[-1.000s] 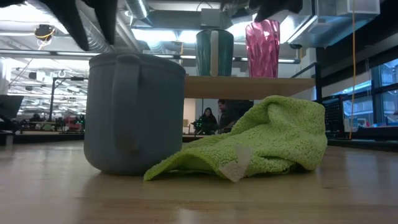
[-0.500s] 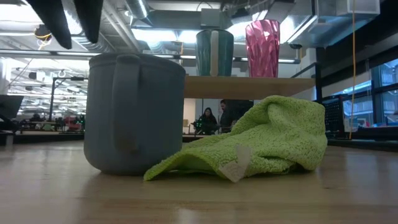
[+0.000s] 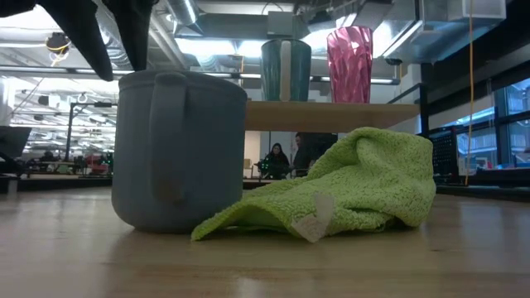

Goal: Stack small to large cups/mugs on shelf
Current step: Put the gray mug on the shelf

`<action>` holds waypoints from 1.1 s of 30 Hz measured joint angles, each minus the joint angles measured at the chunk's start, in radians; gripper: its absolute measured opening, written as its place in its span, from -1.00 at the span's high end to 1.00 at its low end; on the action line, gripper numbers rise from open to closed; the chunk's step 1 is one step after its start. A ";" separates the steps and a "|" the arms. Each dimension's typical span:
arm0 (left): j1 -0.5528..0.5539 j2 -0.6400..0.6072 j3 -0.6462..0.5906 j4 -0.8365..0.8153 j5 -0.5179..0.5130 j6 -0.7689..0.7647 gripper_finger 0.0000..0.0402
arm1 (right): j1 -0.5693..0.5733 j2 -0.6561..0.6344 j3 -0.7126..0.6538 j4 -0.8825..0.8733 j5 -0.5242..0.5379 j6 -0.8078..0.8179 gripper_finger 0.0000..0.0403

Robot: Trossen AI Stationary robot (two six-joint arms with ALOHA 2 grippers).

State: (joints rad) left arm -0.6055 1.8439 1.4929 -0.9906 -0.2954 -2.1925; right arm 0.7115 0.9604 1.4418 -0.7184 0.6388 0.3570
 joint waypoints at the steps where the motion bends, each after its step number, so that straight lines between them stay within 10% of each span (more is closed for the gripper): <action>1: 0.004 0.001 0.000 0.000 0.000 0.000 0.54 | 0.018 -0.005 0.000 -0.017 -0.009 0.001 0.10; 16: 0.041 0.036 -0.002 0.026 0.025 0.002 0.54 | 0.232 -0.115 -0.254 -0.225 -0.112 0.455 0.10; 33: 0.072 0.040 -0.002 0.004 0.082 0.051 0.65 | 0.243 -0.212 -0.417 -0.262 -0.177 0.614 0.10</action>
State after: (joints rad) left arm -0.5339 1.8839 1.4914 -0.9864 -0.2134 -2.1418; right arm 0.9543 0.7483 1.0245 -0.9803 0.4619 0.9707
